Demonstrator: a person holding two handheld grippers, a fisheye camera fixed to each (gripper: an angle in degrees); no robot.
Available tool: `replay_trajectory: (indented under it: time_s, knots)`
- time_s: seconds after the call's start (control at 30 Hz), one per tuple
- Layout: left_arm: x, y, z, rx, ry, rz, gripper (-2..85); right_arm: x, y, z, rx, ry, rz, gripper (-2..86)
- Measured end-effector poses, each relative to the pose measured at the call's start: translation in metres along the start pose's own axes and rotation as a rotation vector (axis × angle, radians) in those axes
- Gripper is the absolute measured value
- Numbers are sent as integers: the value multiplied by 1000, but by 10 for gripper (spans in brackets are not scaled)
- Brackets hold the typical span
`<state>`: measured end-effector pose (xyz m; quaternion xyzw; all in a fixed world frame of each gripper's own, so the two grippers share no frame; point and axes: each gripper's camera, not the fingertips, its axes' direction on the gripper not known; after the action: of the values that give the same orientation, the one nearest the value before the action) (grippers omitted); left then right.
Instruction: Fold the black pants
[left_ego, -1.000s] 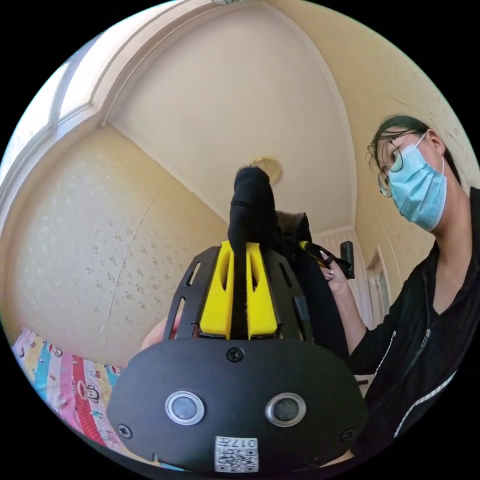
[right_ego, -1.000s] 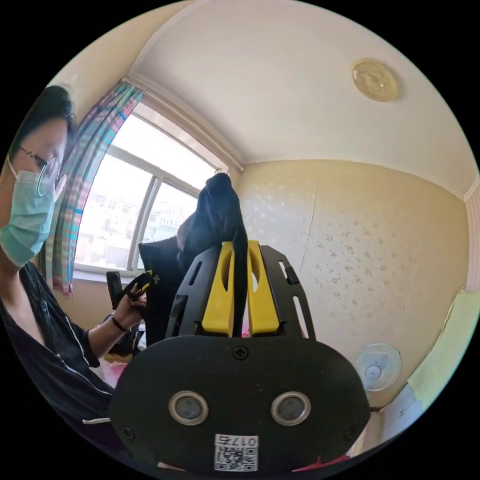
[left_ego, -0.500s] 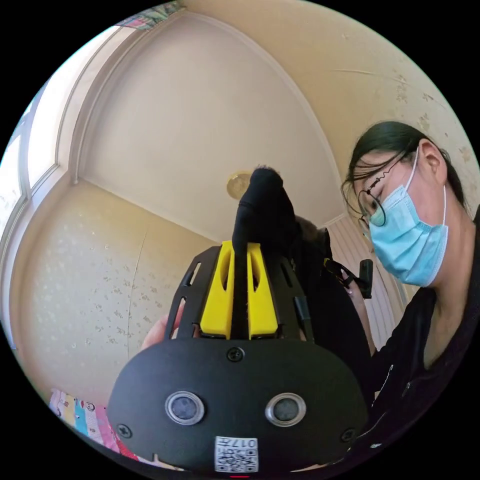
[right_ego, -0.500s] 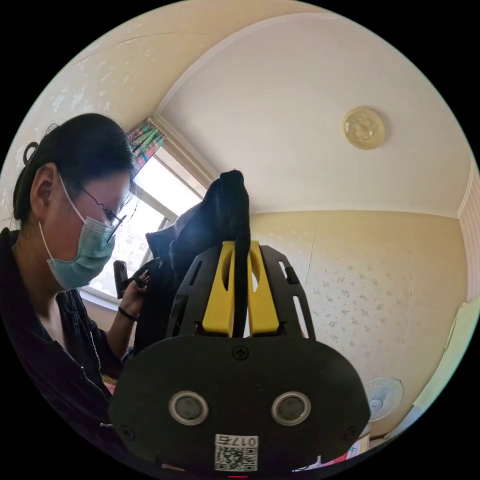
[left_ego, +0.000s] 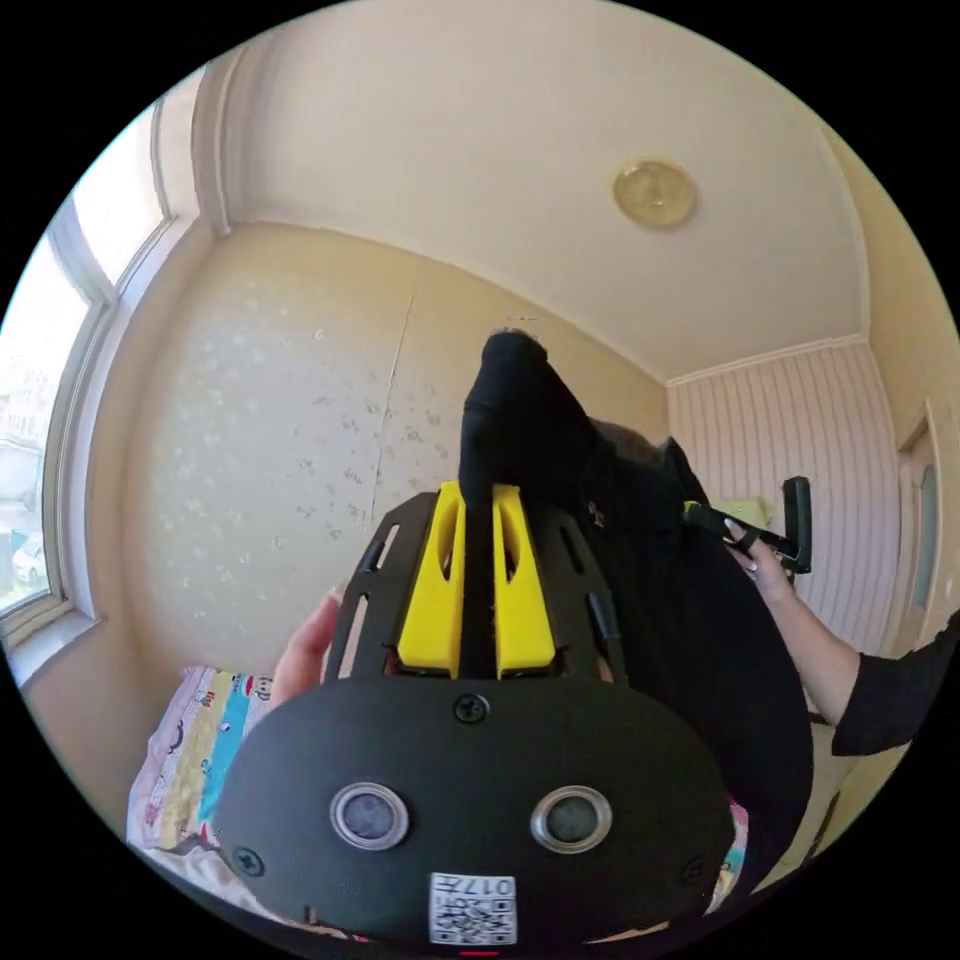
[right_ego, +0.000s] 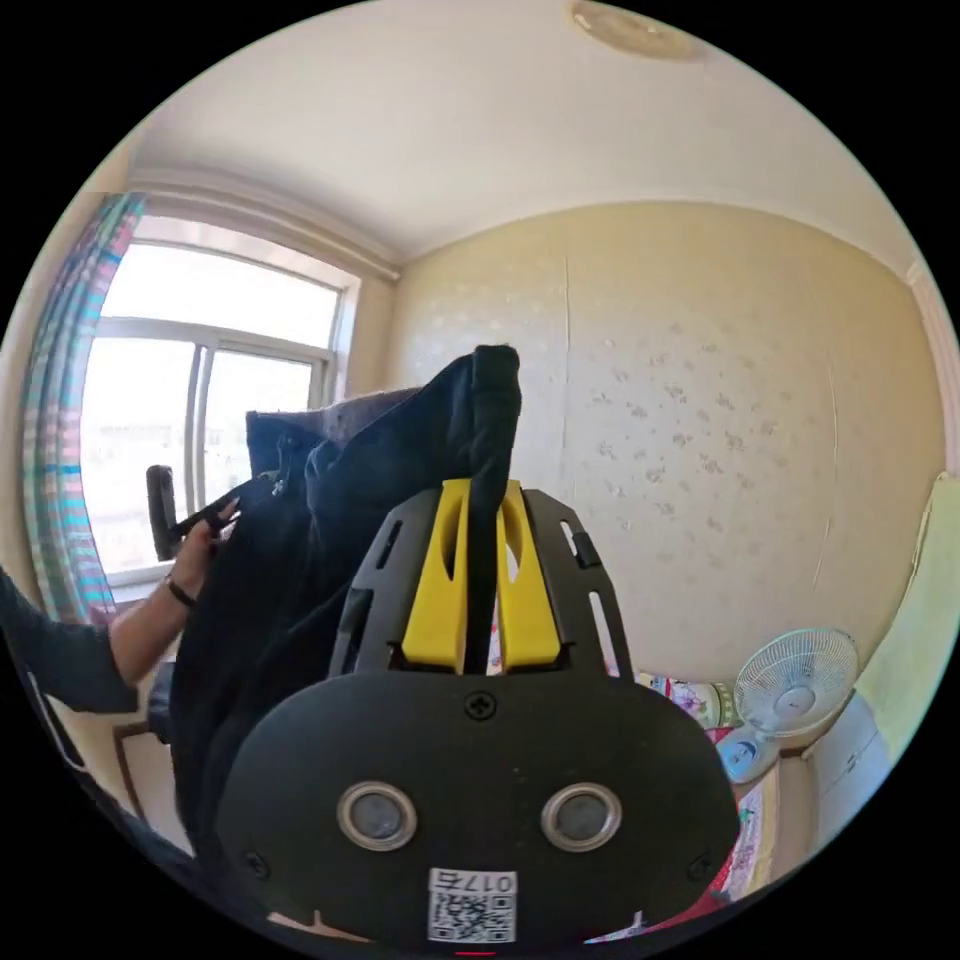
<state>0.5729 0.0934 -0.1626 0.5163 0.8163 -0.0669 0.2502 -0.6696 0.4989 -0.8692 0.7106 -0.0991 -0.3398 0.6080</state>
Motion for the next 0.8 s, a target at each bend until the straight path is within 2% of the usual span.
replay_trajectory:
  time_s: [0.03, 0.07, 0.1, 0.17, 0.23, 0.27, 0.33, 0.4, 0.5, 0.57, 0.67, 0.77, 0.8]
  knots:
    - [-28, 29, 57, -109, -63, 0, 65, 20, 14, 24, -37, 4, 63, 89]
    - [-42, 46, 78, -168, -92, -18, 61, 63, 44, 63, -129, -1, 260, 115]
    - [-72, 83, 97, -236, -130, -88, 54, 97, 85, 79, -120, -48, 417, 130]
    - [-105, 143, 85, -200, -141, -158, 55, 125, 154, 77, -54, -151, 543, 134]
    - [-119, 239, 47, -280, -170, -116, 68, 132, 231, 67, -82, -238, 558, 132]
    - [-119, 266, 35, -321, -178, -103, 71, 128, 288, 53, -160, -253, 559, 131]
    - [-110, 374, -29, -482, -180, -99, 81, 115, 377, 20, -284, -263, 583, 127]
    - [-93, 447, -87, -603, -174, -144, 84, 95, 485, -46, -465, -257, 669, 125]
    - [-50, 526, -179, -793, -153, -216, 88, 70, 562, -148, -632, -169, 755, 126]
    - [-22, 541, -223, -860, -153, -241, 92, 58, 567, -202, -722, -86, 732, 128]
    - [5, 516, -262, -870, -169, -168, 93, 47, 524, -252, -869, 39, 567, 130]
    - [5, 455, -258, -835, -158, -8, 71, 36, 452, -265, -873, -77, 403, 127]
    - [-1, 424, -255, -758, -117, 19, 69, 30, 421, -265, -845, -65, 359, 127]
